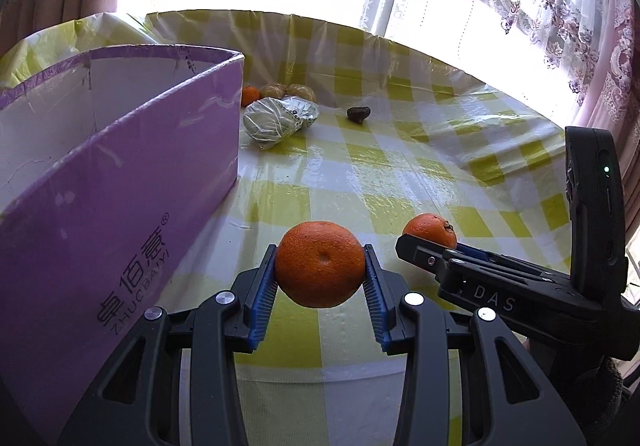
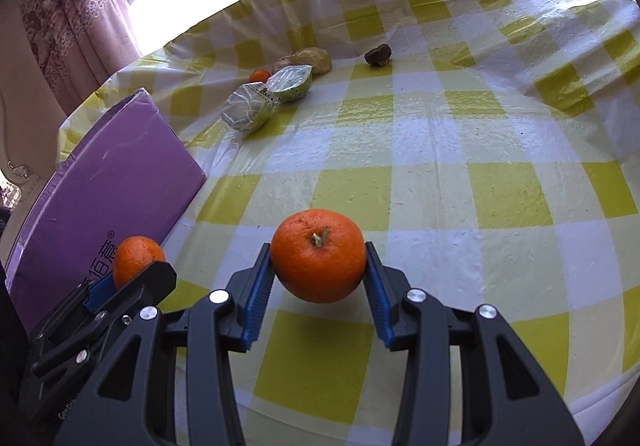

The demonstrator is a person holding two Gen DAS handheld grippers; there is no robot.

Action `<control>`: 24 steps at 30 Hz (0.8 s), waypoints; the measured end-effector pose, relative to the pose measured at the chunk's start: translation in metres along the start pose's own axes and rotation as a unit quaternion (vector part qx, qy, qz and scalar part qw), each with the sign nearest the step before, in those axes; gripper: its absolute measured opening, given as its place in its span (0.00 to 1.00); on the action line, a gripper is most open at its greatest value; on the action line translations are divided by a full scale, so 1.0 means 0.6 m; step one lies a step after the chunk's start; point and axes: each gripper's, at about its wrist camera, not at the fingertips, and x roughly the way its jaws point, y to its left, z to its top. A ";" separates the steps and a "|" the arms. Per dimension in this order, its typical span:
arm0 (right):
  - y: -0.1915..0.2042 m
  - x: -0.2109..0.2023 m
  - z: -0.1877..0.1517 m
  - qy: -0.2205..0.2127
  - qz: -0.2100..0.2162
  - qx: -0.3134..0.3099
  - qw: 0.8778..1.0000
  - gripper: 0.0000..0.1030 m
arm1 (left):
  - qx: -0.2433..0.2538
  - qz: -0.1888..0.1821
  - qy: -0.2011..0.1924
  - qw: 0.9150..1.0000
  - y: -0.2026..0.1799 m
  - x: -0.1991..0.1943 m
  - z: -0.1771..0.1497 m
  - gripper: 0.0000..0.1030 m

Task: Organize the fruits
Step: 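Carry both tangerines in both tools over the purple box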

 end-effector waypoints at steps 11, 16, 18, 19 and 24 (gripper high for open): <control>0.055 -0.032 0.003 -0.011 0.057 -0.020 0.998 0.43 | 0.042 0.044 -0.110 0.992 -0.006 -0.139 0.032 0.38; 0.116 -0.078 0.016 -0.045 0.107 -0.063 0.991 0.43 | 0.051 0.072 -0.187 0.978 -0.004 -0.217 0.054 0.38; 0.144 -0.097 0.020 -0.058 0.127 -0.082 0.987 0.43 | 0.043 0.081 -0.209 0.974 0.006 -0.245 0.062 0.38; 0.158 -0.104 0.022 -0.064 0.135 -0.092 0.984 0.43 | 0.035 0.085 -0.216 0.972 0.014 -0.257 0.066 0.38; 0.232 -0.136 0.032 -0.085 0.175 -0.141 0.971 0.43 | -0.009 0.119 -0.246 0.962 0.062 -0.310 0.073 0.38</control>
